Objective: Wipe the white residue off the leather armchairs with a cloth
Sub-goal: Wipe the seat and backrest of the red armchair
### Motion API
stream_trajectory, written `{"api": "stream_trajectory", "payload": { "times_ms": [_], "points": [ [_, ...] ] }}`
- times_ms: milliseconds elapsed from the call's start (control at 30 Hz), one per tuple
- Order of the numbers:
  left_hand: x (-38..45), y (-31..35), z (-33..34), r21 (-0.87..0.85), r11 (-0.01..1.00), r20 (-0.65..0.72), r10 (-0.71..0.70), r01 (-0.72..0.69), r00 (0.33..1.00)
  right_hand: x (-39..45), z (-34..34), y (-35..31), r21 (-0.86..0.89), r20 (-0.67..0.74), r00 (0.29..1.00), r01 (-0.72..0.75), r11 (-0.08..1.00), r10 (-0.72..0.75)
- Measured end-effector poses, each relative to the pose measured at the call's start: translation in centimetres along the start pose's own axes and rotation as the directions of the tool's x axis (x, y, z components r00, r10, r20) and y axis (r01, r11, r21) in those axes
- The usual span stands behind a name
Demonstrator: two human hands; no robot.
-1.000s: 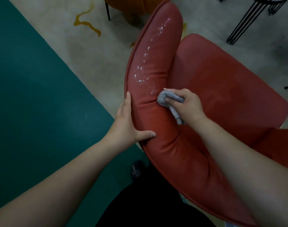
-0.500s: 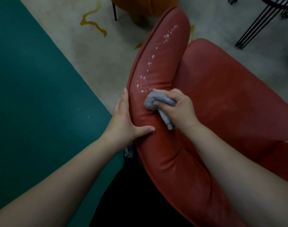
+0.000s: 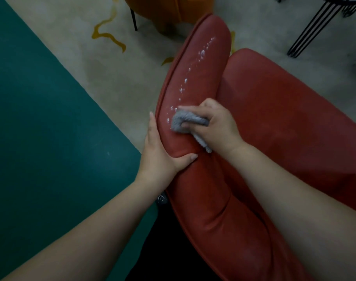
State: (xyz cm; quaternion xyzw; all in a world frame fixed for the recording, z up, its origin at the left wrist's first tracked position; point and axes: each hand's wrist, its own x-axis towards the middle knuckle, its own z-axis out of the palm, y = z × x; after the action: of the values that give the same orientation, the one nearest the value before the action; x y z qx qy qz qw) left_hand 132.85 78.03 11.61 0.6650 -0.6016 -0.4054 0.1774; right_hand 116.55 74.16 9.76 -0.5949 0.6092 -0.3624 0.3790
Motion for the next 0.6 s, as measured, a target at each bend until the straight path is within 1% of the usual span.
{"api": "stream_trajectory", "payload": {
  "times_ms": [67,100,133,167,200,267,300,333,400,467,533,600],
  "points": [
    [0.0,0.0,0.0,0.006,1.000,-0.005,0.006,-0.006,1.000,1.2,-1.7,0.9,-0.026,-0.134,0.988,-0.079,0.997,0.075],
    [0.1,0.0,0.1,0.007,1.000,-0.008,0.003,-0.003,1.000,1.5,-2.3,1.1,0.007,-0.181,0.978,-0.103,0.995,0.102],
    [0.0,0.0,0.1,0.007,1.000,-0.011,0.000,0.000,1.000,1.5,-2.4,0.9,0.051,-0.192,0.977,-0.086,0.995,0.094],
    [0.0,0.0,0.1,0.004,1.000,-0.014,-0.004,0.005,1.000,1.3,-2.1,0.4,0.089,-0.161,0.985,-0.042,0.995,0.056],
    [0.1,0.0,0.2,-0.004,1.000,-0.018,-0.011,0.011,1.000,1.0,-1.4,-0.2,0.099,-0.093,0.996,0.022,0.995,-0.013],
    [0.1,0.0,0.2,-0.025,0.999,-0.021,-0.027,0.027,0.999,0.3,0.4,-1.2,-0.003,0.062,0.980,0.191,0.982,-0.190],
    [0.1,0.0,0.2,-0.027,0.999,-0.022,-0.032,0.032,0.999,0.4,0.9,-1.3,-0.076,0.098,0.968,0.240,0.968,-0.232],
    [0.2,0.0,0.3,-0.020,0.999,-0.025,-0.032,0.031,0.999,1.1,0.9,-1.3,-0.135,0.081,0.972,0.229,0.964,-0.219],
    [0.2,-0.1,0.3,0.008,1.000,-0.032,-0.023,0.023,0.999,2.6,0.4,-0.9,-0.201,-0.045,0.987,0.143,0.969,-0.155],
    [0.2,-0.1,0.3,0.023,0.999,-0.034,-0.027,0.028,0.999,3.4,0.1,-0.5,-0.202,-0.129,0.983,0.104,0.974,-0.132],
    [0.2,-0.1,0.3,0.023,0.999,-0.033,-0.042,0.043,0.999,2.9,0.4,-0.7,-0.149,-0.110,0.977,0.166,0.975,-0.183],
    [0.2,0.0,0.2,0.016,0.998,-0.038,-0.059,0.059,0.998,2.2,1.0,-1.1,-0.156,-0.037,0.960,0.268,0.951,-0.276]
  ]
}}
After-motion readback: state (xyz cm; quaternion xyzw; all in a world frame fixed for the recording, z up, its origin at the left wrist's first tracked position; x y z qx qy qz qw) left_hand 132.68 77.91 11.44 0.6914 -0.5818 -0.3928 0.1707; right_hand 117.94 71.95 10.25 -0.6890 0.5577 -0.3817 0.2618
